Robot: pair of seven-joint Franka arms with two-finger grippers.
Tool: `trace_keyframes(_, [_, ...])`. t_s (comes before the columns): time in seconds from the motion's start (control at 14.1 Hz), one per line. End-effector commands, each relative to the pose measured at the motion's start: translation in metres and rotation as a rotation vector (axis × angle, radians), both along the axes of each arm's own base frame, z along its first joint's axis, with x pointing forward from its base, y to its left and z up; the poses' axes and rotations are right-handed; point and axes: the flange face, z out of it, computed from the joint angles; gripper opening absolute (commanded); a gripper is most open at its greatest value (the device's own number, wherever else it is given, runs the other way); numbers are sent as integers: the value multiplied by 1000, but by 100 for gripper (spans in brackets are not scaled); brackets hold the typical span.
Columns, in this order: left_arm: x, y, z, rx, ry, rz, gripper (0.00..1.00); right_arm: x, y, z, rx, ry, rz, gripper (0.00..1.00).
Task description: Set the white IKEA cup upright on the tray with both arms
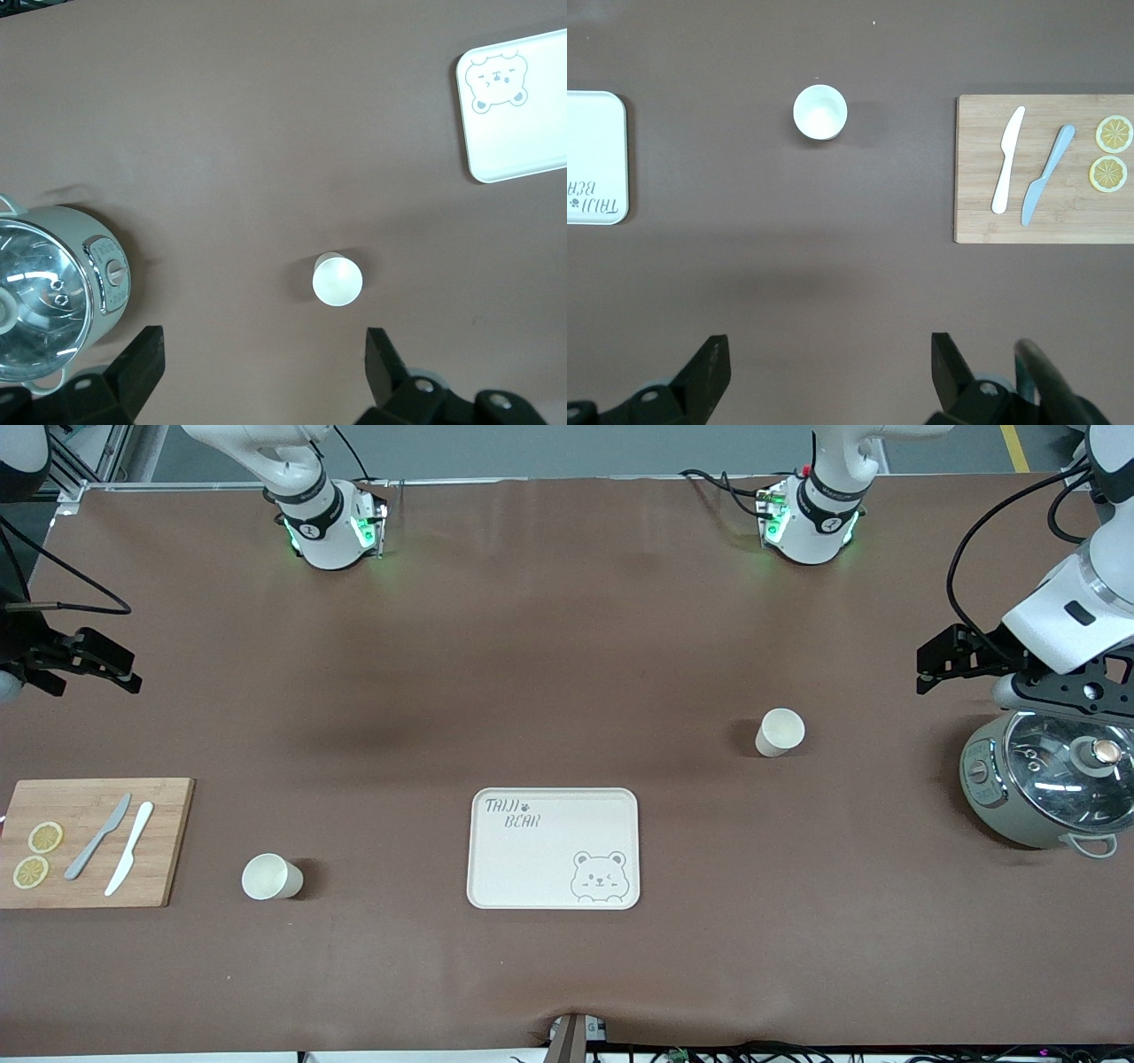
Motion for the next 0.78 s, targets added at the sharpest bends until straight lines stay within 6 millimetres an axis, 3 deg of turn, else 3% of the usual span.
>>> trace_keyframes(0.0, [4, -3, 4, -22, -20, -2, 100, -1, 1, 1, -15, 2, -11, 100])
trace_keyframes(0.35, [3, -10, 3, -15, -20, -16, 100, 3, 13, 4, -18, -21, 9, 100])
trace_keyframes(0.5, [1, -19, 6, -36, -27, -29, 100, 17, 23, -14, -8, -20, 12, 100])
trace_keyframes(0.71, [4, -32, -14, -126, -7, -27, 100, 41, 47, -44, -5, 20, 46, 100])
